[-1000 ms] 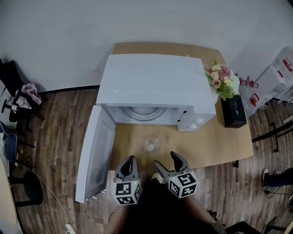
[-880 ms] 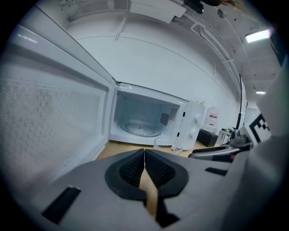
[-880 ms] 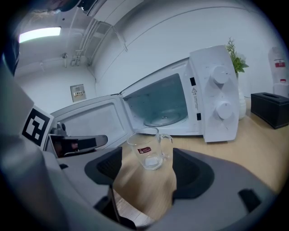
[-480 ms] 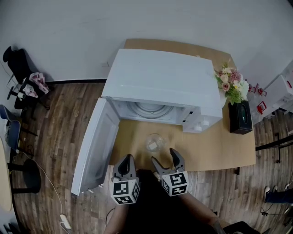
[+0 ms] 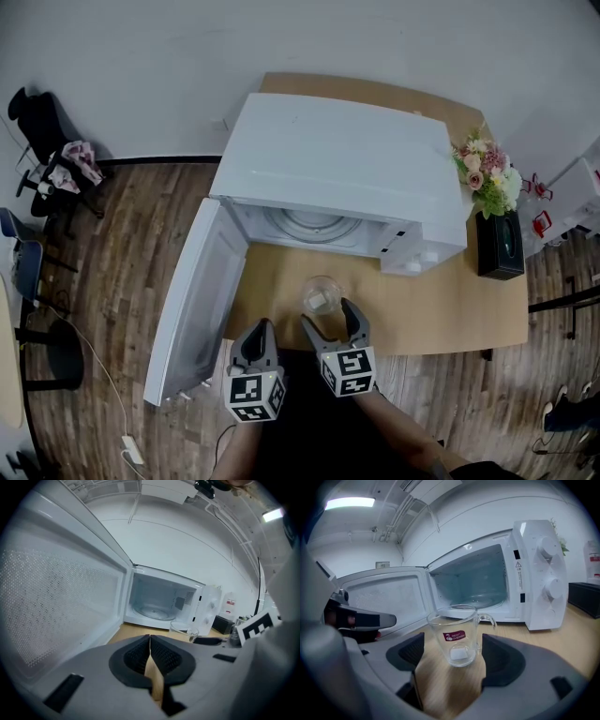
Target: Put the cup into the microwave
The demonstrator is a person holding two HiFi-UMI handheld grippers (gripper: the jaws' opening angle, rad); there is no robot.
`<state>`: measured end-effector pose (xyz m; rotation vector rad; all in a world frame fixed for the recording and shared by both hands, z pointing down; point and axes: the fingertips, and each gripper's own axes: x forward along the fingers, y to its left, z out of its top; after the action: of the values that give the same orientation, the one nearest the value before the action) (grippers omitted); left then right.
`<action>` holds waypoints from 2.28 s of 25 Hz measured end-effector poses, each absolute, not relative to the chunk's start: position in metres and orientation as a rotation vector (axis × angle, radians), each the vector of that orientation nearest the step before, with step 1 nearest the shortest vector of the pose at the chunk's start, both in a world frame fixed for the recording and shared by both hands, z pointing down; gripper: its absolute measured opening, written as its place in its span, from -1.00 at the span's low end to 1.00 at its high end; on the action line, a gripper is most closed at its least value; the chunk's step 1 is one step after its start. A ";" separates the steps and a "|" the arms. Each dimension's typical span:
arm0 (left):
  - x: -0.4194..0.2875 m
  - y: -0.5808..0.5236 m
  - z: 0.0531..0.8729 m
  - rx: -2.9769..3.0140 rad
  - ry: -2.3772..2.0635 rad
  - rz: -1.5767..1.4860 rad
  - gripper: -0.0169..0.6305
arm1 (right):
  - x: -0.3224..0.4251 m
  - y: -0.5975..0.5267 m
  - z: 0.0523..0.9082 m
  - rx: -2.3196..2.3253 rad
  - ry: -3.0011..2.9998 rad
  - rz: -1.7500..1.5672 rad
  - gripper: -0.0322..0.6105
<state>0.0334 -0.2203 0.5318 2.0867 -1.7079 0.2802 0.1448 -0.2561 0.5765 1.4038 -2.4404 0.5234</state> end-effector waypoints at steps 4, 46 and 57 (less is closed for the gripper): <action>0.032 -0.229 0.531 2.094 -1.707 0.273 -0.93 | 0.140 -0.264 0.580 1.427 -2.417 0.483 0.17; 0.035 -0.255 0.531 2.147 -1.649 0.265 -0.93 | 0.142 -0.308 0.557 1.549 -2.421 0.441 0.17; 0.035 -0.269 0.523 2.155 -1.667 0.253 -0.93 | 0.148 -0.333 0.535 1.536 -2.438 0.452 0.17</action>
<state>0.0351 -0.2686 0.5234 2.1549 -1.6669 0.2527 0.1477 -0.3328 0.5349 1.5358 -2.4383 0.4520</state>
